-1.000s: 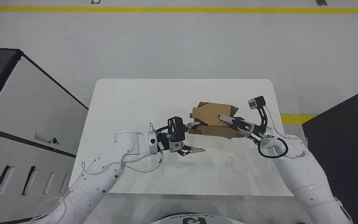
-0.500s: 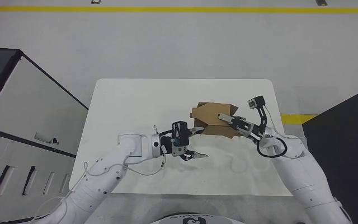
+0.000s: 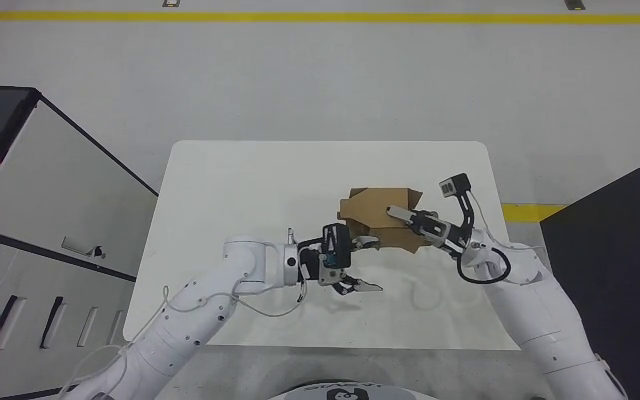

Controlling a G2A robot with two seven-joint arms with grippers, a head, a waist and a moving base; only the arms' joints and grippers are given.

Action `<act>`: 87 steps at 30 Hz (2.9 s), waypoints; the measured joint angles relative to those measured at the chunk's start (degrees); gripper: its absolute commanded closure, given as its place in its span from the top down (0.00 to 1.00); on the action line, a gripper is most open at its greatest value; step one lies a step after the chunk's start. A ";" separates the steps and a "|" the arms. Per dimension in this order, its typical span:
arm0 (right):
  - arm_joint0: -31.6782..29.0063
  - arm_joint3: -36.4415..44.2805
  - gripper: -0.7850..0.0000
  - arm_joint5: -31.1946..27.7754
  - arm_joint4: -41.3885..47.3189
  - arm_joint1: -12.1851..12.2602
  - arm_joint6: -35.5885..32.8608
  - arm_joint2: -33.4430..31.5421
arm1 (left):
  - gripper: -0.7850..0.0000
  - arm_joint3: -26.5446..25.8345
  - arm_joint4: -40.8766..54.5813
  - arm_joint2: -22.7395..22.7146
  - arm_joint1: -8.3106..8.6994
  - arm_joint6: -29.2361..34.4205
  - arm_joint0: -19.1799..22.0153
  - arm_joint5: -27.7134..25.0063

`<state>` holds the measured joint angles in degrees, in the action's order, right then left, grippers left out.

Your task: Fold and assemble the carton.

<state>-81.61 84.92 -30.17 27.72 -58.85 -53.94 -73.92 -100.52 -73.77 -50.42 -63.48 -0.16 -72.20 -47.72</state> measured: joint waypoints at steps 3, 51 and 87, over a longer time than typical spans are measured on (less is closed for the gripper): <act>-0.15 -0.19 0.00 -0.45 0.26 0.05 -0.51 -0.34 | 0.75 0.15 -0.07 -0.69 0.11 -0.21 0.09 0.23; 0.81 -2.57 0.00 -4.64 5.36 0.74 -13.27 -2.75 | 0.73 -0.04 0.12 -6.60 1.60 -1.45 -2.12 0.94; 1.70 0.20 0.00 0.07 6.55 2.32 -20.26 0.18 | 0.68 0.47 -2.53 -7.96 1.93 -5.55 -2.31 1.81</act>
<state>-79.90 85.11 -30.10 34.27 -56.53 -74.19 -73.74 -100.05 -76.30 -58.38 -61.56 -5.70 -74.51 -45.91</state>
